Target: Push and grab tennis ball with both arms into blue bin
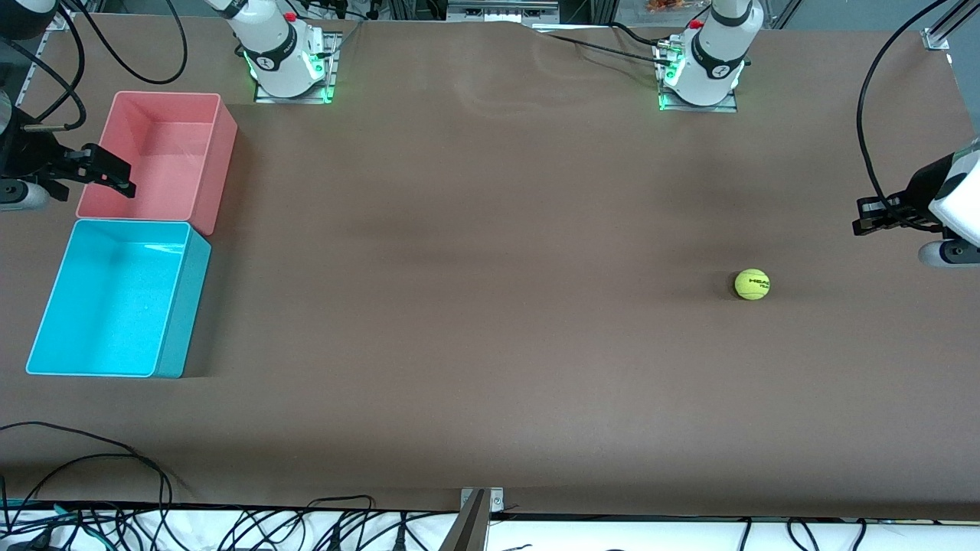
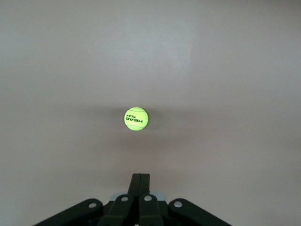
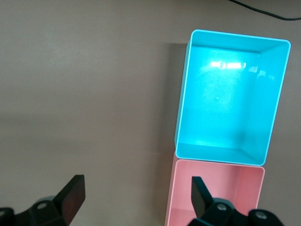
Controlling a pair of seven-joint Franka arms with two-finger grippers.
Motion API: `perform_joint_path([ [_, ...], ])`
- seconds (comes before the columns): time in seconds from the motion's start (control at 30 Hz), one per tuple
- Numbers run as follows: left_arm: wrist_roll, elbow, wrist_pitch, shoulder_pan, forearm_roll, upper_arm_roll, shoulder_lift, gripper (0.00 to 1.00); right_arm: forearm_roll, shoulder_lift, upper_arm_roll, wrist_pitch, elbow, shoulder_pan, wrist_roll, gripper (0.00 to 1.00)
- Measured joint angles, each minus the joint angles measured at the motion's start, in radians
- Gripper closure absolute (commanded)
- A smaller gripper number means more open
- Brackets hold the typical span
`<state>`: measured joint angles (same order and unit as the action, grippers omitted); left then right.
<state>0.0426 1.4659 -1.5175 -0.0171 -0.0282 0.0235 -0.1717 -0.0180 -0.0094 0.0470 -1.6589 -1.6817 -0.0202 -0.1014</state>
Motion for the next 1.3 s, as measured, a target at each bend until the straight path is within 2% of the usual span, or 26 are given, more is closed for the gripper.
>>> perform_joint_path([
  [0.37,0.314,0.0,0.0,-0.009,0.0,0.003,-0.004,1.0,0.0,0.0,0.0,0.0,0.0,0.0,0.0,0.0],
  [0.63,0.579,0.004,-0.017,-0.071,0.0,0.008,-0.03,1.0,0.0,0.0,0.0,0.0,0.0,0.0,0.0,0.0],
  [0.9,0.857,0.021,-0.112,-0.134,0.0,0.01,-0.079,1.0,0.0,0.0,-0.001,0.0,0.0,0.0,0.0,0.0],
  [1.1,1.105,0.04,-0.205,-0.141,0.0,0.01,-0.158,1.0,0.0,0.0,-0.001,0.0,0.0,0.0,0.0,0.0],
  [1.3,1.257,0.091,-0.301,-0.151,0.0,0.01,-0.222,1.0,0.0,0.0,-0.001,0.002,0.0,0.0,0.0,0.0],
])
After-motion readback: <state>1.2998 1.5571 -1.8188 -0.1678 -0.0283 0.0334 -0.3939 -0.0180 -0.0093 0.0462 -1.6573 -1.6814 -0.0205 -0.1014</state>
